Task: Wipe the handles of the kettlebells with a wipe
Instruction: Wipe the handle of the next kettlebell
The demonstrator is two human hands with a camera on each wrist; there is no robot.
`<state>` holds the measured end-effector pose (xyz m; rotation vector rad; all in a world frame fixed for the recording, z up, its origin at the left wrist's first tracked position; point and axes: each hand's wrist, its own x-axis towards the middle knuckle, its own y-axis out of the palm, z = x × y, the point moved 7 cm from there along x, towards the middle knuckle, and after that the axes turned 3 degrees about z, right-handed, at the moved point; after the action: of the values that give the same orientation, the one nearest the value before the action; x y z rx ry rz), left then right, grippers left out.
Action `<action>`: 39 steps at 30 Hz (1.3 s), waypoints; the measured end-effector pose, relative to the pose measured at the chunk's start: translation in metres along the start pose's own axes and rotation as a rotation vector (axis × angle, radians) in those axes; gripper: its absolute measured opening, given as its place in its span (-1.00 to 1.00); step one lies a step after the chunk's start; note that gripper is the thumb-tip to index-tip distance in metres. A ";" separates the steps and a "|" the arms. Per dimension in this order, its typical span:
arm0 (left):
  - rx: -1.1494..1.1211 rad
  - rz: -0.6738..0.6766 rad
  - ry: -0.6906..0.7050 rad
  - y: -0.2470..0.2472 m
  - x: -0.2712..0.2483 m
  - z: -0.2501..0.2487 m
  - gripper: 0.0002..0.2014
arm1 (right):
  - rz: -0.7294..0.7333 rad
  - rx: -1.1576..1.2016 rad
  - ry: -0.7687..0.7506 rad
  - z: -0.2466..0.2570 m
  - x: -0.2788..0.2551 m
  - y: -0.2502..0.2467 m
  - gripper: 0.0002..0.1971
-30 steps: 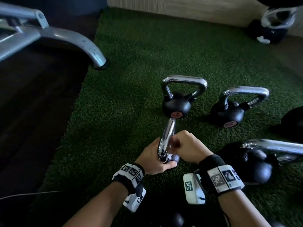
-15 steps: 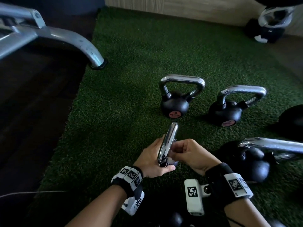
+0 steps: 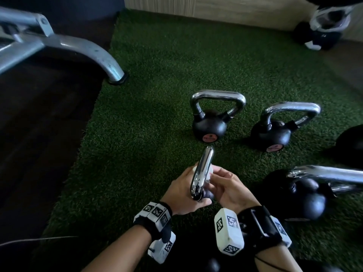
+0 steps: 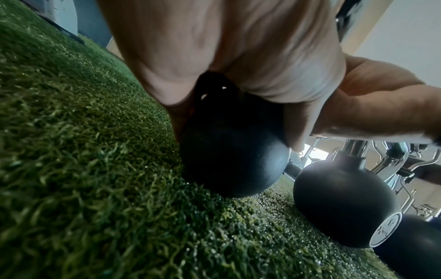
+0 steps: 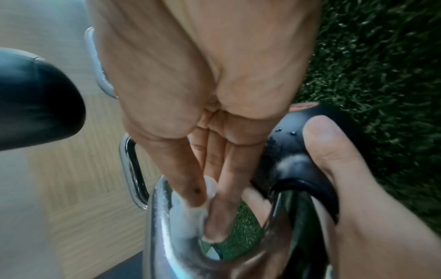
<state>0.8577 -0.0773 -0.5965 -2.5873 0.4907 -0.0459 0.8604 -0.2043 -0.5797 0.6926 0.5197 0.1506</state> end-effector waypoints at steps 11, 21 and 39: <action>-0.012 0.027 -0.045 0.005 -0.001 0.007 -0.03 | -0.292 -0.569 -0.417 0.041 -0.010 -0.001 -0.76; -0.015 0.038 -0.073 0.003 0.007 0.009 -0.08 | -0.725 -1.042 -0.502 0.058 -0.006 0.000 -0.92; 0.000 0.118 0.025 0.010 0.000 0.000 -0.06 | -0.615 -1.355 -0.705 0.088 -0.020 0.017 -0.86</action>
<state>0.8546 -0.0853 -0.6017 -2.5556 0.6516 -0.0381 0.8880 -0.2475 -0.5033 -0.7492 -0.1340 -0.3124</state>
